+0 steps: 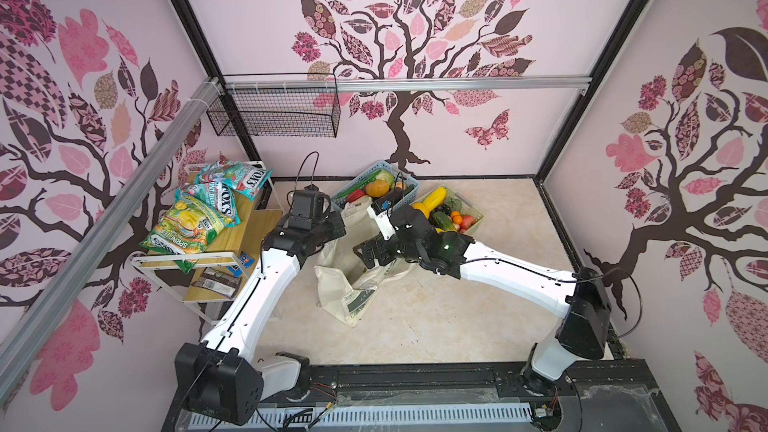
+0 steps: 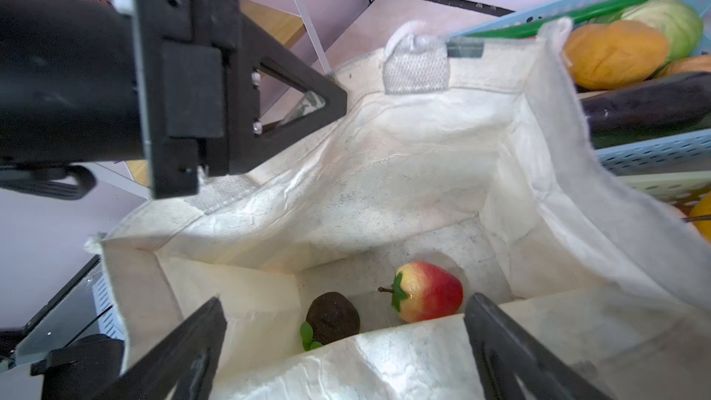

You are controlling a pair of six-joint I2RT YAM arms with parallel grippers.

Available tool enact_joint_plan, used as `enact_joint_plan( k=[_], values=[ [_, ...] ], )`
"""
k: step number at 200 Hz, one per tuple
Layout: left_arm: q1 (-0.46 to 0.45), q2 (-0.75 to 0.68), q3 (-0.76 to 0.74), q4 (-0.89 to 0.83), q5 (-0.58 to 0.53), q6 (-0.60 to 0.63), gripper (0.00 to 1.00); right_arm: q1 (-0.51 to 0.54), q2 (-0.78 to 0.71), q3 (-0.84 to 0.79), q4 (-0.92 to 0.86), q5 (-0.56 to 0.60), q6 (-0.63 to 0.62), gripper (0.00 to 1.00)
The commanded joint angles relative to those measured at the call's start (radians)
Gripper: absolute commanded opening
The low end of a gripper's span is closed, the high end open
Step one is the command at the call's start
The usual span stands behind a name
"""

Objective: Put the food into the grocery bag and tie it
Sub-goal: 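Withdraw the right gripper back over the green fruit basket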

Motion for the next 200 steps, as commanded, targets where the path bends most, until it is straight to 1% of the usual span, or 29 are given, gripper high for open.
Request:
enact_joint_plan(
  k=[1,29,62,84,110,125,170,200],
  values=[
    [0.014,-0.026,-0.021,0.04,0.029,0.003,0.02,-0.034,-0.076,0.042,-0.027,0.03,-0.022,0.99],
    [0.017,-0.029,-0.022,0.039,0.018,0.008,0.02,-0.112,-0.124,0.029,-0.041,0.034,-0.02,0.99],
    [0.019,-0.034,-0.023,0.04,0.02,0.008,0.02,-0.236,-0.14,-0.003,-0.055,0.05,-0.024,0.97],
    [0.019,-0.043,-0.027,0.039,0.018,0.01,0.02,-0.312,-0.128,-0.042,-0.062,0.084,-0.037,0.97],
    [0.019,-0.042,-0.027,0.038,0.015,0.011,0.02,-0.371,-0.095,-0.086,-0.08,0.168,-0.068,0.97],
    [0.02,-0.04,-0.023,0.038,0.026,0.01,0.02,-0.407,-0.079,-0.116,-0.074,0.173,-0.066,0.97],
    [0.033,-0.048,-0.026,0.054,0.071,-0.002,0.02,-0.46,-0.061,-0.182,-0.048,0.178,-0.06,0.97],
    [0.086,-0.056,-0.048,0.093,0.15,-0.028,0.02,-0.474,-0.045,-0.209,-0.03,0.16,-0.046,0.97]
  ],
)
